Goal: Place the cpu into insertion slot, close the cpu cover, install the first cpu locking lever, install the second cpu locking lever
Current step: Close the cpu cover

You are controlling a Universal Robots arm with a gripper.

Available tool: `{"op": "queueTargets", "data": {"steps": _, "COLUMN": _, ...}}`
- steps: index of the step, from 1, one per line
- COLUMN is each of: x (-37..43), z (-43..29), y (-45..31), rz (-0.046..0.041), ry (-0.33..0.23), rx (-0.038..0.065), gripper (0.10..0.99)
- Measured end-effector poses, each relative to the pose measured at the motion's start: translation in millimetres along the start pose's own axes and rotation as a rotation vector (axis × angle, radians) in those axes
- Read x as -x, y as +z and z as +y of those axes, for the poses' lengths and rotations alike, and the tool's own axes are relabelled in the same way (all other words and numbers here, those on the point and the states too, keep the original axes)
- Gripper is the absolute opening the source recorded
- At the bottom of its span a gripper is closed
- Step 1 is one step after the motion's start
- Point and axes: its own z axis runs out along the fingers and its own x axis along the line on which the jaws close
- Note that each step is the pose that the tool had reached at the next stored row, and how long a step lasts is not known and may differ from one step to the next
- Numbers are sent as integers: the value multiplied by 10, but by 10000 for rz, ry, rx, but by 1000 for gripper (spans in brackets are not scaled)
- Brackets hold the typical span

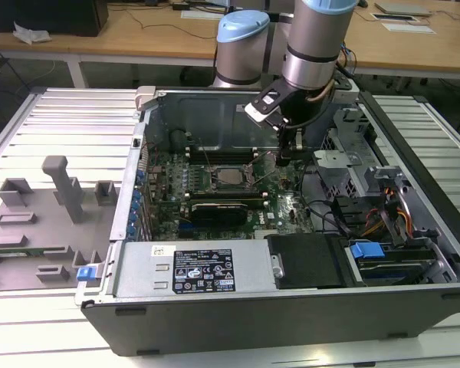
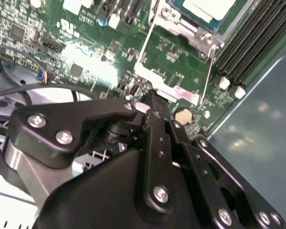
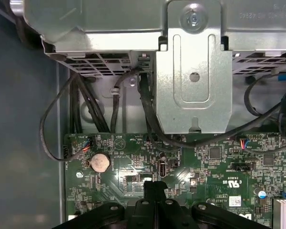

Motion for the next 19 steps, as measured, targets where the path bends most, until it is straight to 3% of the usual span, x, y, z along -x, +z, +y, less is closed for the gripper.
{"op": "queueTargets", "data": {"steps": 1, "x": 0, "z": 1, "y": 1, "rz": 4, "ry": -1, "rx": -11, "gripper": 106}}
{"op": "queueTargets", "data": {"steps": 3, "x": 0, "z": 5, "y": 3, "rz": 74, "ry": 0, "rx": -222, "gripper": 106}}
{"op": "queueTargets", "data": {"steps": 4, "x": 0, "z": 11, "y": 4, "rz": 133, "ry": 1, "rx": -429, "gripper": 106}}
{"op": "queueTargets", "data": {"steps": 5, "x": 0, "z": 20, "y": 5, "rz": 212, "ry": 2, "rx": -751, "gripper": 106}}
{"op": "queueTargets", "data": {"steps": 7, "x": 0, "z": 27, "y": 6, "rz": 276, "ry": 5, "rx": -1036, "gripper": 106}}
{"op": "queueTargets", "data": {"steps": 8, "x": 0, "z": 29, "y": 7, "rz": 298, "ry": 5, "rx": -1126, "gripper": 106}}
{"op": "queueTargets", "data": {"steps": 12, "x": 0, "z": 28, "y": 7, "rz": 298, "ry": 5, "rx": -1127, "gripper": 106}}
{"op": "queueTargets", "data": {"steps": 15, "x": -10, "z": -25, "y": 7, "rz": 298, "ry": 5, "rx": -1093, "gripper": 106}}
{"op": "queueTargets", "data": {"steps": 17, "x": -18, "z": -69, "y": 8, "rz": 299, "ry": 2, "rx": -1008, "gripper": 106}}
{"op": "queueTargets", "data": {"steps": 19, "x": -22, "z": -114, "y": 8, "rz": 300, "ry": -1, "rx": -839, "gripper": 106}}
